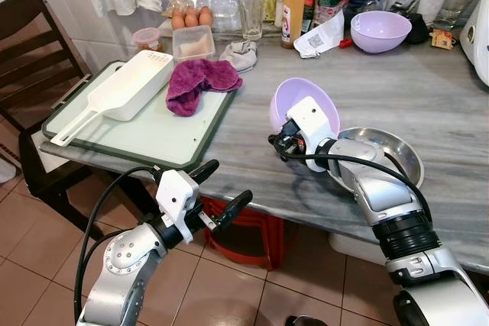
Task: Setting the table
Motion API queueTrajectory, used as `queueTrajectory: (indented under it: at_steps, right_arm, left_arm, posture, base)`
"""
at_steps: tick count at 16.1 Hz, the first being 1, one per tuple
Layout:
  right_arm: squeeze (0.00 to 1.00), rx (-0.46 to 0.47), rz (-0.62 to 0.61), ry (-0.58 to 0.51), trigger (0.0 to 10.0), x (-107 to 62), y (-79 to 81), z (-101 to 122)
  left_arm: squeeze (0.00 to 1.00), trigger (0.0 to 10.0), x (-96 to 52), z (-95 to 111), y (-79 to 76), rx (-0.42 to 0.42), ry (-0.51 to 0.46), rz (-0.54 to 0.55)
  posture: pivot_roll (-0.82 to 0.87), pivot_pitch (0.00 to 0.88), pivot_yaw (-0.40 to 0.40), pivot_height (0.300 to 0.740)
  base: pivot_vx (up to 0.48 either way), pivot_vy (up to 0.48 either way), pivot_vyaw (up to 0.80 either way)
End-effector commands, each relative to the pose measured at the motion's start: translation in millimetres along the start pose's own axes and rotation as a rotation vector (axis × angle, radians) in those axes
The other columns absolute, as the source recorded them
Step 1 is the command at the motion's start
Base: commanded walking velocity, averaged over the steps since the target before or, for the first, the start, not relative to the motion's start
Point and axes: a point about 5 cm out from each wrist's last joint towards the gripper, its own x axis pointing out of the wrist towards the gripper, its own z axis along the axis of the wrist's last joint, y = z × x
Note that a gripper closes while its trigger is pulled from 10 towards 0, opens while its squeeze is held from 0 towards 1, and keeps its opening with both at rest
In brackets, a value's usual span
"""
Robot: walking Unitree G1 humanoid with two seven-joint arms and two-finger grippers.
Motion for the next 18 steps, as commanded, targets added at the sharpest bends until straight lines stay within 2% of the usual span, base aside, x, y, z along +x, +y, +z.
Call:
queueTrajectory:
  at_steps: [1,9,11,18]
  right_arm:
    - [1.00,-0.014,0.015,0.001,10.0,1.7,0.9,5.2]
    - [1.00,-0.022,-0.020,-0.047,10.0,1.4,-1.9,14.1]
    - [1.00,0.003,-0.066,-0.096,10.0,-1.0,-5.7,20.2]
    - [1.00,0.016,-0.098,-0.163,10.0,-3.4,-5.1,31.0]
  left_arm:
    - [0.00,10.0,-1.2,0.9,-2.0,-0.002,0.002,-0.013]
    - [0.00,10.0,-0.2,3.3,-0.9,0.001,0.010,-0.012]
    - [0.00,10.0,-0.2,3.6,-0.6,-0.002,0.010,-0.011]
    - [0.00,10.0,0.8,-0.1,0.8,-0.001,0.018,-0.010]
  posture:
    - [-0.16,0.133,0.087,0.740]
    - [-0.15,0.125,0.091,0.740]
    - [-0.15,0.121,0.092,0.740]
    - [-0.15,0.109,0.092,0.740]
  base:
    - [0.000,0.000,0.00]
    - [0.000,0.000,0.00]
    - [0.000,0.000,0.00]
    - [0.000,0.000,0.00]
